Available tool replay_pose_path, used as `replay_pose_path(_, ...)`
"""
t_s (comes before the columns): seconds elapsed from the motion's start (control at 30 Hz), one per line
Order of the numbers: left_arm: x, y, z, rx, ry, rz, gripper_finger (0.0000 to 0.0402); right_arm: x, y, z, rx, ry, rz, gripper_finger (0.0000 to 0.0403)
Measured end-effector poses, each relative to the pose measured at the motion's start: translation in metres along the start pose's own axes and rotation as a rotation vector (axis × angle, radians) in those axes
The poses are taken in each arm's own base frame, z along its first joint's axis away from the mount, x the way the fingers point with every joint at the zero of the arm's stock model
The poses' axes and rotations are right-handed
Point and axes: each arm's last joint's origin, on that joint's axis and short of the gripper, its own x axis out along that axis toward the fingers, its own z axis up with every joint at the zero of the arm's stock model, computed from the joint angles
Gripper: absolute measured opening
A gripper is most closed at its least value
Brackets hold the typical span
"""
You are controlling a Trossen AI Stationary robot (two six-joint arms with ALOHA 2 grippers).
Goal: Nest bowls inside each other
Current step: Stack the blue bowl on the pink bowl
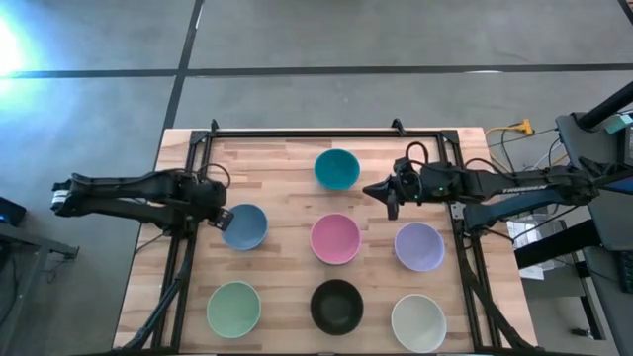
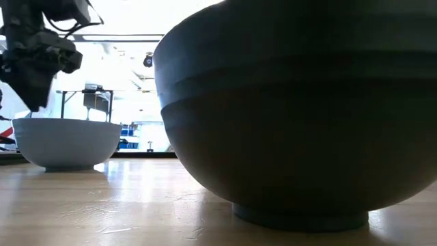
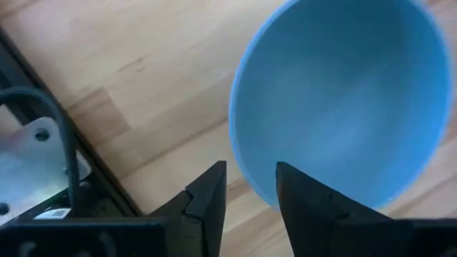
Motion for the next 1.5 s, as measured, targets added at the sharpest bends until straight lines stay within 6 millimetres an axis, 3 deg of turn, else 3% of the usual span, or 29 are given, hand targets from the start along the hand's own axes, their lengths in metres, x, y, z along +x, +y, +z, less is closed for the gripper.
replay_pose_path(0.37, 0.023, -0.010, 0.011, 0.051, 0.076, 0.111, 0.0107, -0.003, 0.005, 0.007, 0.003, -0.012, 0.024, 0.0009)
replay_pose_path(0.63, 0.053, -0.011, 0.013, 0.039, 0.118, 0.042, 0.0107, -0.003, 0.005, 0.007, 0.018, -0.008, 0.029, 0.0009)
replay_pose_path(0.83, 0.058, -0.013, 0.014, 0.058, 0.117, 0.003, 0.0091, -0.003, 0.005, 0.007, 0.030, -0.006, 0.031, 0.0009)
replay_pose_path(1.03, 0.055, -0.015, 0.016, 0.087, 0.115, -0.036, 0.0009, -0.003, 0.005, 0.007, 0.032, -0.006, 0.031, 0.0009)
replay_pose_path(1.27, 0.037, -0.029, 0.024, 0.142, 0.079, -0.116, 0.0002, -0.003, 0.005, 0.007, 0.048, -0.005, 0.031, 0.0009)
replay_pose_path(1.5, -0.013, -0.061, 0.047, 0.271, -0.078, -0.254, 0.0001, -0.003, 0.005, 0.007, 0.039, -0.005, 0.030, 0.0009)
